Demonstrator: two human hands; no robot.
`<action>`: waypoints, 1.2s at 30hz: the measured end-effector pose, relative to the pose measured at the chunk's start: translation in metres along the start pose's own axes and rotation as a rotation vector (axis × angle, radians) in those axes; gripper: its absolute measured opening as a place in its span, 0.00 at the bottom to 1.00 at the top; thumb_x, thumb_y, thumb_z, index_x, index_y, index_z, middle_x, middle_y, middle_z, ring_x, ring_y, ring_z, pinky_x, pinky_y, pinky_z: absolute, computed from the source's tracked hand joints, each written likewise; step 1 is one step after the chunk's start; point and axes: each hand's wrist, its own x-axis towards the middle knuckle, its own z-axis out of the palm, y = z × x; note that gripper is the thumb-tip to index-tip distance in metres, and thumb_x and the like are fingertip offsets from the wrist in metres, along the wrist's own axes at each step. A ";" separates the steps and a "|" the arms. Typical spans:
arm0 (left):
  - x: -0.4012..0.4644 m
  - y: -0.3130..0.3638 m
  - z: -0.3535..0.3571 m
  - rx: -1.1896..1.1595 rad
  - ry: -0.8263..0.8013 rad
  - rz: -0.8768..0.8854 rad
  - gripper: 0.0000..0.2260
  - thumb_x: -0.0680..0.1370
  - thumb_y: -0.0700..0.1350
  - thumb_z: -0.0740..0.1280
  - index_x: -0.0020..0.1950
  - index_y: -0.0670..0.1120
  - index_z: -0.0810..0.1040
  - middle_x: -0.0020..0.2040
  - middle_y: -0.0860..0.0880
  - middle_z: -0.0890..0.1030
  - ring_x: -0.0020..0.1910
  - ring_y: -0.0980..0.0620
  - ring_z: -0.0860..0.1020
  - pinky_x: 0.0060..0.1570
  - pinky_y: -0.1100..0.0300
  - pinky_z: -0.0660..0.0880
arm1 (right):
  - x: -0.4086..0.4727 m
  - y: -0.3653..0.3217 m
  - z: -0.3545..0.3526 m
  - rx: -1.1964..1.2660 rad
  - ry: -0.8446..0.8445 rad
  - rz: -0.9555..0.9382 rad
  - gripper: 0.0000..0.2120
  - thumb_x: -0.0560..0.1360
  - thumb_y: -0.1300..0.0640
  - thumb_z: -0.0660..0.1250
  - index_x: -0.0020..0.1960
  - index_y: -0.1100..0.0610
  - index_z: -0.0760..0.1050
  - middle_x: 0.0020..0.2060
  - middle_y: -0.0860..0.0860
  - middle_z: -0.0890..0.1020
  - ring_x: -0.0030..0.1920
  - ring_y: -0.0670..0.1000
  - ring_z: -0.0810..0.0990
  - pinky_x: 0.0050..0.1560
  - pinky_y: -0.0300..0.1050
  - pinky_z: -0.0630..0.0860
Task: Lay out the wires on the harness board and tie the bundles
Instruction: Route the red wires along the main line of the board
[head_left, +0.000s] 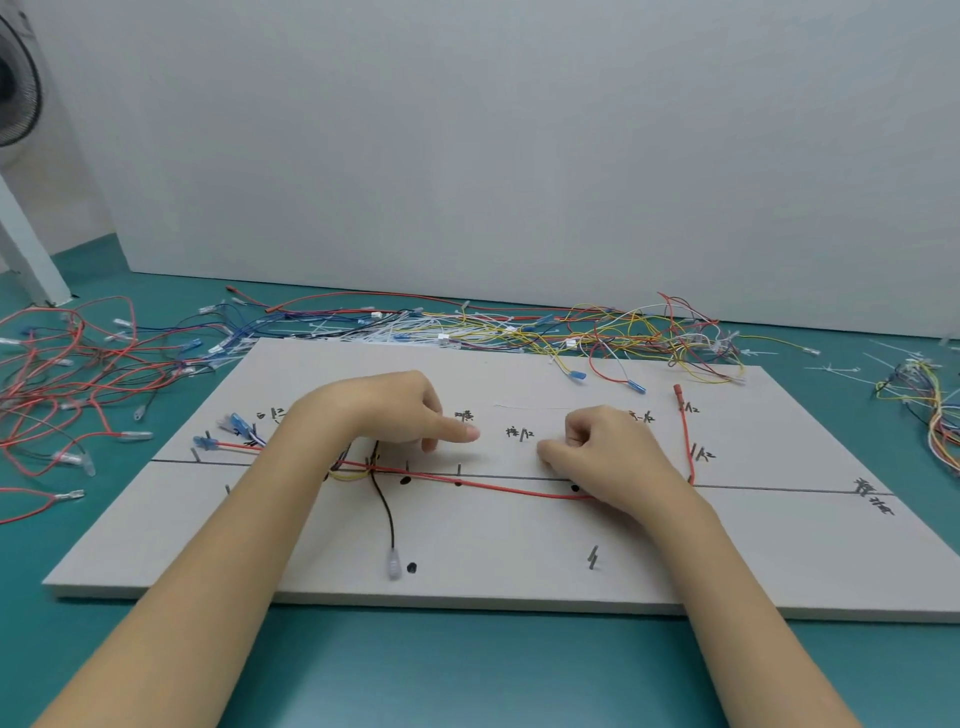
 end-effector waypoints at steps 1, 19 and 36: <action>-0.001 0.004 0.002 0.010 -0.026 -0.009 0.25 0.70 0.70 0.66 0.27 0.50 0.78 0.23 0.58 0.72 0.29 0.57 0.71 0.35 0.59 0.65 | -0.001 -0.001 -0.001 -0.039 -0.018 0.000 0.17 0.69 0.49 0.65 0.28 0.54 0.63 0.26 0.49 0.72 0.35 0.53 0.73 0.38 0.45 0.64; -0.012 0.045 0.030 0.453 -0.033 -0.041 0.14 0.81 0.41 0.54 0.35 0.46 0.63 0.35 0.49 0.68 0.34 0.51 0.66 0.61 0.50 0.59 | 0.003 0.009 -0.016 0.145 -0.245 0.075 0.14 0.69 0.58 0.66 0.25 0.58 0.74 0.19 0.48 0.74 0.21 0.45 0.66 0.27 0.37 0.64; -0.023 0.082 0.079 0.545 0.272 0.037 0.08 0.76 0.38 0.57 0.38 0.47 0.63 0.36 0.49 0.66 0.47 0.45 0.62 0.53 0.49 0.58 | -0.011 0.037 -0.046 0.107 -0.278 0.214 0.19 0.69 0.58 0.67 0.19 0.56 0.73 0.20 0.49 0.77 0.23 0.48 0.71 0.31 0.38 0.69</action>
